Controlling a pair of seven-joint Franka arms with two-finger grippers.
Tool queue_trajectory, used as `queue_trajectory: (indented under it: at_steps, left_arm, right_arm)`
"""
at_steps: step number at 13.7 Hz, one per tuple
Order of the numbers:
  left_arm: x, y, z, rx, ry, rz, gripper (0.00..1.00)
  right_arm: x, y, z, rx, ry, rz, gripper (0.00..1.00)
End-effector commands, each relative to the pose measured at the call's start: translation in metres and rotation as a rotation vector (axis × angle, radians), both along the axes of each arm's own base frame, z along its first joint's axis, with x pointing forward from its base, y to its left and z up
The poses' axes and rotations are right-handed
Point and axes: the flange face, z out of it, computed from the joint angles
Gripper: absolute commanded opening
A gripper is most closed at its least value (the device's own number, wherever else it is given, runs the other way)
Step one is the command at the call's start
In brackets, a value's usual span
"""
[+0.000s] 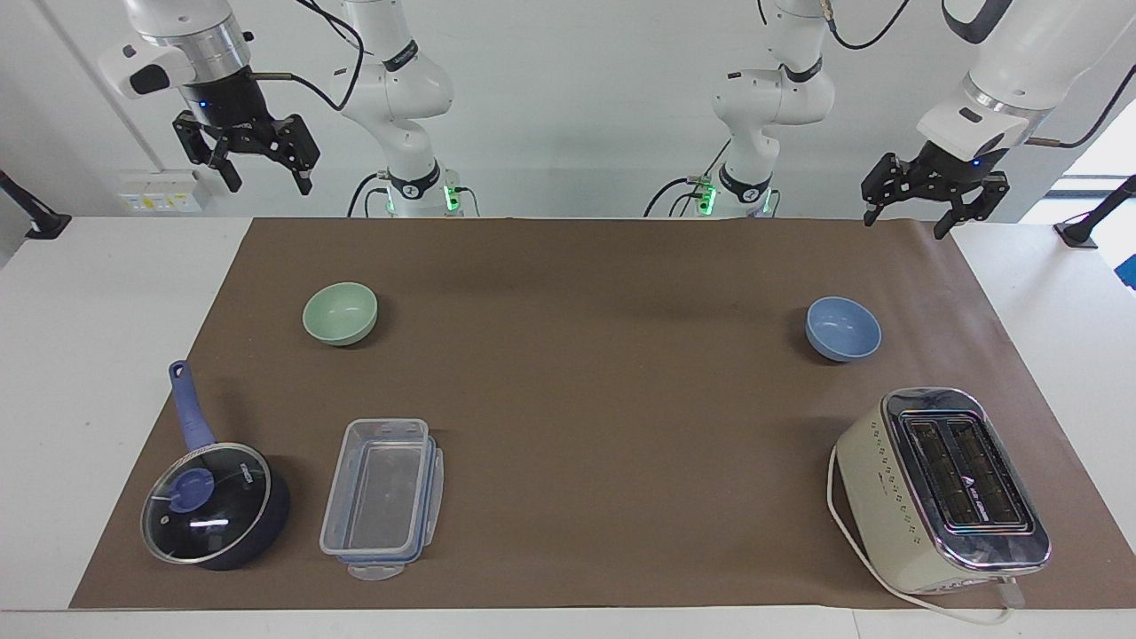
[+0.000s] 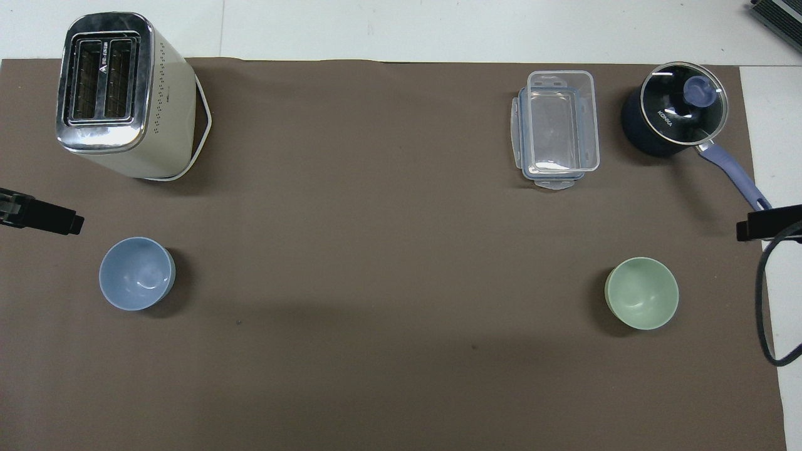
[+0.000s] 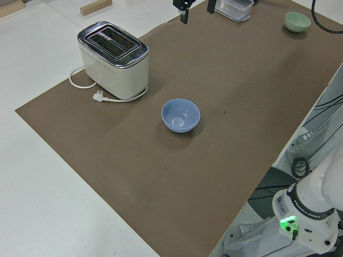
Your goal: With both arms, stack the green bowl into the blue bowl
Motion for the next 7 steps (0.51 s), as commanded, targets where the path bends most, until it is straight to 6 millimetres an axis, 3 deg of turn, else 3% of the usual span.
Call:
queue_trajectory:
  at_steps: [1, 7]
  left_arm:
    - [-0.0031, 0.0024, 0.0027, 0.018, 0.007, 0.007, 1.0]
    - [-0.0031, 0.0025, 0.0027, 0.018, 0.007, 0.012, 1.0]
  right_arm:
    - [-0.0032, -0.0021, 0.0005, 0.001, -0.005, 0.018, 1.0]
    - [-0.0031, -0.0013, 0.0005, 0.001, -0.005, 0.019, 1.0]
